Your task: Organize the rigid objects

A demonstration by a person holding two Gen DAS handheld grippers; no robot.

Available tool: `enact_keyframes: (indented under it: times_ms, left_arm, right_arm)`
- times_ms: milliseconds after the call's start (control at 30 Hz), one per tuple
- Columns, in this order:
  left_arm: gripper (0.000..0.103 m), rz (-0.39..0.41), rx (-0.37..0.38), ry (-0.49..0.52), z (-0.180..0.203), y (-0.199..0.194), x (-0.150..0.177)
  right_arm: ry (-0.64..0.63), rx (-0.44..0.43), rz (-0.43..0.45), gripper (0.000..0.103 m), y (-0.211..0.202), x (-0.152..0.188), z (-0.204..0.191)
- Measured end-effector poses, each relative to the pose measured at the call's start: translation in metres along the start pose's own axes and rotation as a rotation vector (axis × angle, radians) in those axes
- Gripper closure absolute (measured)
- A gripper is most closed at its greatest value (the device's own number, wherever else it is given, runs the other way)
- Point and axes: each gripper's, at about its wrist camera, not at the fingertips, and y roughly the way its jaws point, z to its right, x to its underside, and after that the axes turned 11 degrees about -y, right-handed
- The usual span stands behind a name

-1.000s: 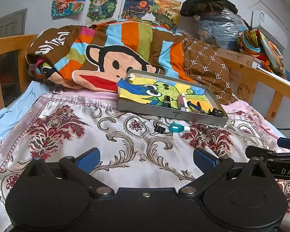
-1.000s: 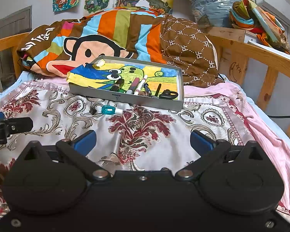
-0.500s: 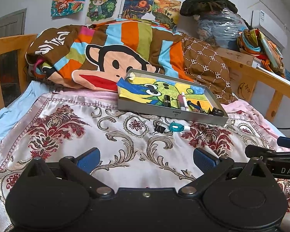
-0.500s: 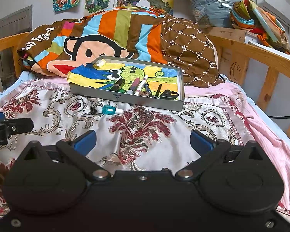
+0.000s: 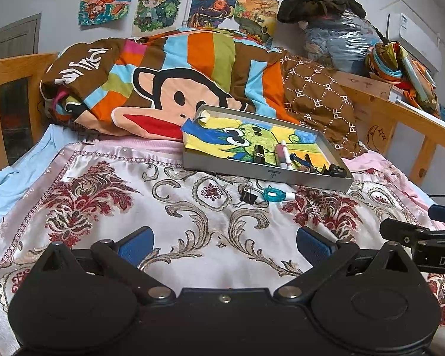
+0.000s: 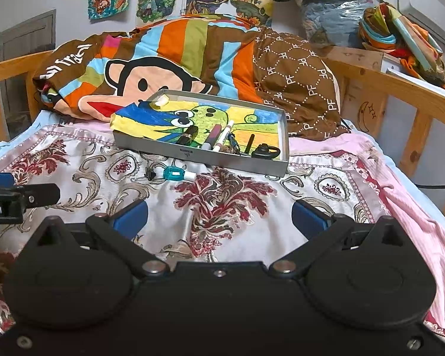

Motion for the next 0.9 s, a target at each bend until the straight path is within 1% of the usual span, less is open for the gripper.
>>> enact_keyframes:
  times_ms: [533,900]
  left_arm:
    - [0.001,-0.012,-0.041,0.010,-0.004,0.015,-0.008]
    - [0.001,-0.012,-0.061,0.019,0.001,0.031,-0.013]
  right_arm:
    - [-0.011,-0.034,0.038,0.000,-0.006,-0.007,0.006]
    - [0.006,-0.058,0.046,0.000,-0.007,-0.010,0.009]
